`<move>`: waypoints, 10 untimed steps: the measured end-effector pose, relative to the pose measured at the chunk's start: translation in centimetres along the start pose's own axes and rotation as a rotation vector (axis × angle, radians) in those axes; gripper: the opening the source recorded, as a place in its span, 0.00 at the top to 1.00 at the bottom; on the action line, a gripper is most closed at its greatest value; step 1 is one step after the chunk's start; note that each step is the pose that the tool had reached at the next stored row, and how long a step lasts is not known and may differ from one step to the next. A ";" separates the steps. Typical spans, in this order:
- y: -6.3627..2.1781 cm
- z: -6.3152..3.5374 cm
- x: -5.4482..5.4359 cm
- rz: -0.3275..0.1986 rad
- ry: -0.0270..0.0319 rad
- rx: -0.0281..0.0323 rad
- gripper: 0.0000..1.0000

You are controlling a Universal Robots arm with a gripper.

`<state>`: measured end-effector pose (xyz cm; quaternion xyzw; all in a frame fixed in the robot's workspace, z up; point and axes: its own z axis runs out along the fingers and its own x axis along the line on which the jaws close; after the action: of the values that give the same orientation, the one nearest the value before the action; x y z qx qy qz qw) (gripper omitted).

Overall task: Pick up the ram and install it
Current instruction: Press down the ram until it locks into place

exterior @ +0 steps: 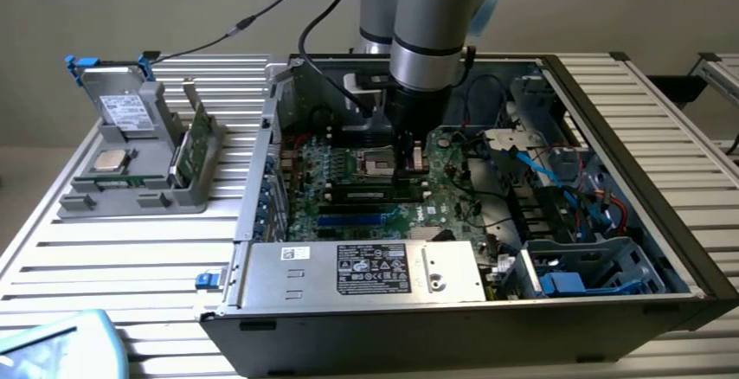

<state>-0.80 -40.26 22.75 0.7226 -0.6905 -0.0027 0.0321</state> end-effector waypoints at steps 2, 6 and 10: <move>0.00 0.06 0.0 0.000 -0.0001 0.0005 0.89; 0.00 0.07 0.0 0.000 0.0003 0.0007 0.89; 0.28 -0.14 0.0 0.000 -0.0044 0.0014 0.89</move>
<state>-1.07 -40.25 22.90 0.7227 -0.6905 -0.0038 0.0301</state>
